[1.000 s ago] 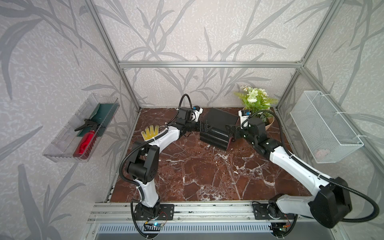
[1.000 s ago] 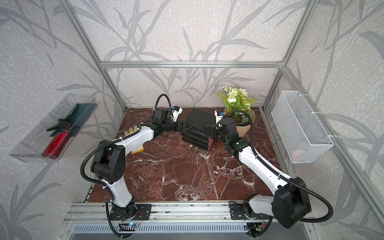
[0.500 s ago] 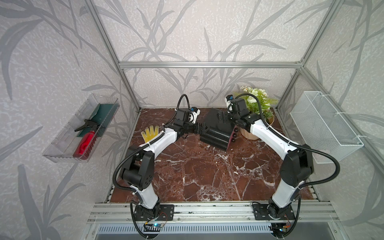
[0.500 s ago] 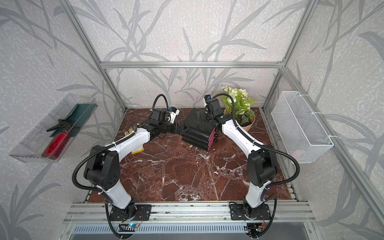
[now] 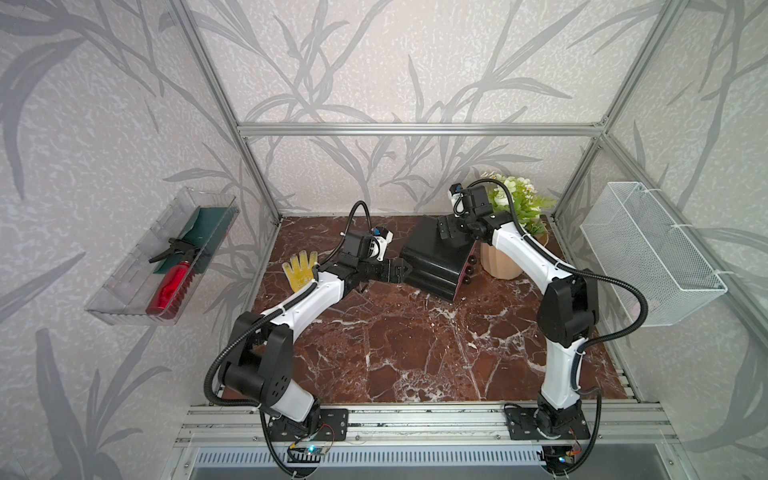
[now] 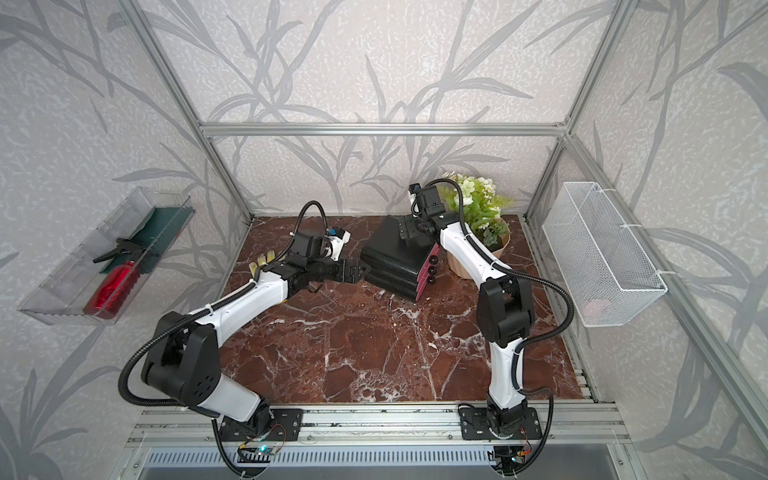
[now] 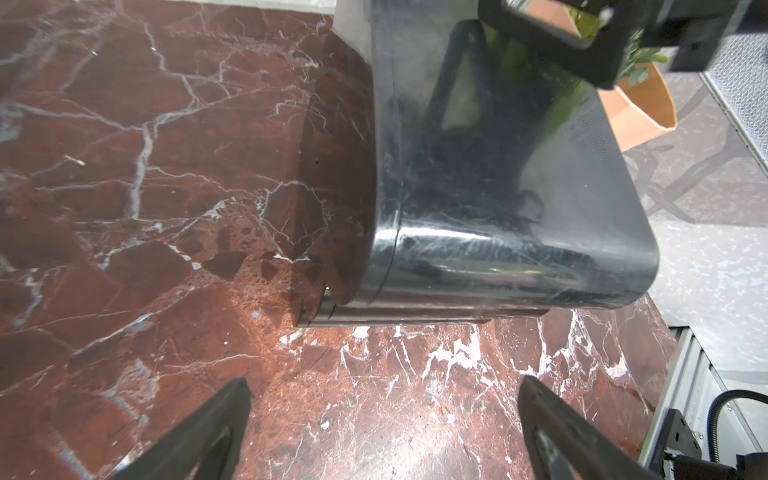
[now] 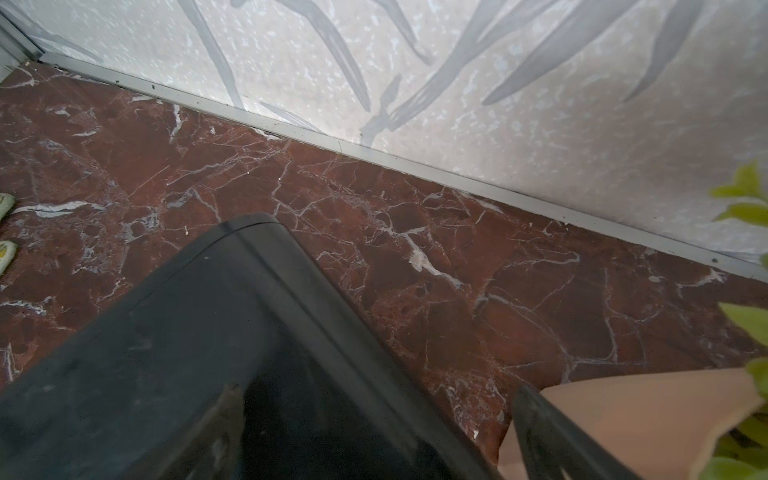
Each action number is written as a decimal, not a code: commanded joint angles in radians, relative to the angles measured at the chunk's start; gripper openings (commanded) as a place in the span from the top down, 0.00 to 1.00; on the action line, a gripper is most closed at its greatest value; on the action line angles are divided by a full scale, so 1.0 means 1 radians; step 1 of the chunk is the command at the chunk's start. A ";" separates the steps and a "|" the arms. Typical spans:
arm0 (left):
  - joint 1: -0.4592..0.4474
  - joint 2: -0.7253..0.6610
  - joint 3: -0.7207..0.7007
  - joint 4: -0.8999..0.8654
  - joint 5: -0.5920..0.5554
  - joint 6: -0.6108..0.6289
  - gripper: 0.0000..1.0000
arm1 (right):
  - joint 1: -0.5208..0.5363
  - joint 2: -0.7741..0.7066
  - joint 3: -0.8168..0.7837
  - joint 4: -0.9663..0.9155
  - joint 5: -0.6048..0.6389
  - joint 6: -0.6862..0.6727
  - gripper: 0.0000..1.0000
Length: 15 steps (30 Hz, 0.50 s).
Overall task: Take the sponge out of the drawer
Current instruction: Move the storage box to the center of the board.
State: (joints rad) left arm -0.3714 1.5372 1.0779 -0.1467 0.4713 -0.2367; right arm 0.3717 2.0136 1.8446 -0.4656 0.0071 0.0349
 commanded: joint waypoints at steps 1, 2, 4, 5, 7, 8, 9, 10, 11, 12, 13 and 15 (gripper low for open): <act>-0.001 -0.051 -0.014 0.001 -0.029 0.017 0.01 | -0.013 0.011 -0.021 -0.068 -0.154 -0.065 0.01; -0.001 -0.058 -0.016 0.001 -0.030 0.017 0.01 | -0.014 0.003 -0.038 -0.064 -0.225 -0.087 0.01; -0.001 -0.066 -0.016 0.001 -0.022 0.016 0.01 | -0.014 -0.012 -0.073 -0.049 -0.321 -0.106 0.01; -0.001 -0.071 -0.019 0.003 -0.017 0.015 0.01 | -0.014 -0.015 -0.082 -0.051 -0.361 -0.117 0.01; -0.001 -0.086 -0.025 0.006 -0.013 0.010 0.01 | -0.014 -0.005 -0.077 -0.089 -0.404 -0.133 0.01; -0.001 -0.096 -0.031 0.007 -0.012 0.008 0.01 | -0.015 0.001 -0.077 -0.106 -0.428 -0.142 0.01; -0.001 -0.108 -0.039 0.007 -0.012 0.007 0.01 | -0.014 0.006 -0.083 -0.119 -0.450 -0.142 0.01; -0.001 -0.119 -0.043 0.008 -0.014 0.007 0.01 | -0.013 0.007 -0.091 -0.120 -0.468 -0.141 0.01; -0.001 -0.131 -0.050 0.006 -0.020 0.006 0.01 | -0.013 0.004 -0.104 -0.119 -0.483 -0.136 0.01; -0.001 -0.143 -0.056 0.006 -0.024 0.007 0.01 | -0.011 -0.001 -0.121 -0.114 -0.490 -0.130 0.01; -0.001 -0.155 -0.063 0.006 -0.027 0.006 0.01 | -0.008 -0.011 -0.141 -0.098 -0.495 -0.117 0.01; -0.001 -0.177 -0.075 0.003 -0.042 0.005 0.01 | 0.010 -0.039 -0.194 -0.054 -0.503 -0.086 0.01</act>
State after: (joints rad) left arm -0.3714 1.4078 1.0187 -0.1467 0.4538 -0.2379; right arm 0.3374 1.9858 1.7405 -0.3916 -0.3626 -0.0998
